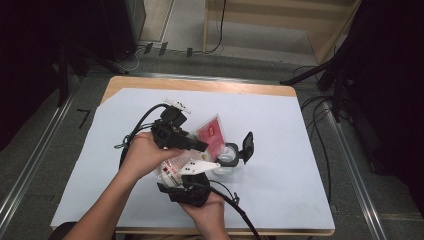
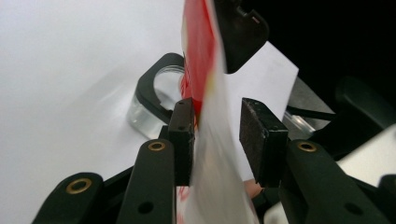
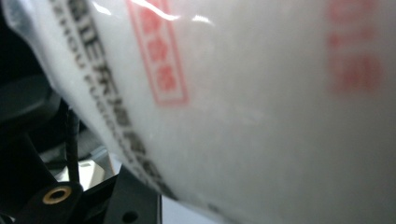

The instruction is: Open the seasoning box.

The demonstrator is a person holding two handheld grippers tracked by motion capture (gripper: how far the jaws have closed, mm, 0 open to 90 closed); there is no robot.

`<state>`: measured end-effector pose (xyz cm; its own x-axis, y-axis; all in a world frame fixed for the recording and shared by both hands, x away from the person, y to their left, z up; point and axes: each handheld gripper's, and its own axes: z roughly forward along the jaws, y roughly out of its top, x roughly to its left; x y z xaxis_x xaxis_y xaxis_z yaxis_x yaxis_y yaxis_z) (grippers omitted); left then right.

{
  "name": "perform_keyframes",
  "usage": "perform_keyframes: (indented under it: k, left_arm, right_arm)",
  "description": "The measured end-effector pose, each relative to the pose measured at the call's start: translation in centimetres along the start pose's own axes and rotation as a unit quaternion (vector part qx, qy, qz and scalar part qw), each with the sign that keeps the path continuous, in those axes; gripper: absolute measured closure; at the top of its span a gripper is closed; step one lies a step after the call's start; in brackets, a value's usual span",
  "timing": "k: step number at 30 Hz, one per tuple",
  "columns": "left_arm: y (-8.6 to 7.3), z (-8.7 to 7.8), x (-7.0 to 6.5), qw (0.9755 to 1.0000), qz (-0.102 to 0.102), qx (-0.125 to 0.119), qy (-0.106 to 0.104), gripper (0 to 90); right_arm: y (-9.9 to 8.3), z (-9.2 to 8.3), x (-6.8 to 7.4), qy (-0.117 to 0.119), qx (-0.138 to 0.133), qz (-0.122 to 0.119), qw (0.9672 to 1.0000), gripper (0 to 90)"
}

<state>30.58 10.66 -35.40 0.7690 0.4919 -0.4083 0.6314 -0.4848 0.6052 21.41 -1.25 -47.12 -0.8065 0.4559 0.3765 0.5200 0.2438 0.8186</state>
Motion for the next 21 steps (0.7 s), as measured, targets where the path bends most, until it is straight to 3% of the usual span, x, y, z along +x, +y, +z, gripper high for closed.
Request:
perform_keyframes:
  k: [2,6,9,13,21]
  left_arm:
    - [-0.1,0.0,0.1,1.0000,-0.002,-0.001,0.001,69.8]
    - [-0.1,0.3,0.1,0.9999,-0.001,0.010,0.005,77.3]
    - [0.0,0.3,0.0,0.9999,-0.002,0.009,0.010,81.7]
    - [0.2,0.4,0.2,0.9998,-0.014,0.008,0.006,81.5]
    - [1.1,0.5,0.9,0.9992,-0.029,0.027,-0.006,79.8]
  right_arm:
    - [0.0,-0.1,-0.2,0.003,-0.001,0.009,1.0000,60.1]
    - [-0.1,0.0,0.0,0.001,0.003,-0.009,1.0000,58.9]
    - [-0.1,0.2,0.3,-0.015,0.008,-0.026,0.9995,56.4]
    - [0.0,0.2,0.4,-0.026,0.012,-0.037,0.9989,58.3]
    - [0.8,0.2,0.6,-0.030,0.018,-0.022,0.9991,60.1]
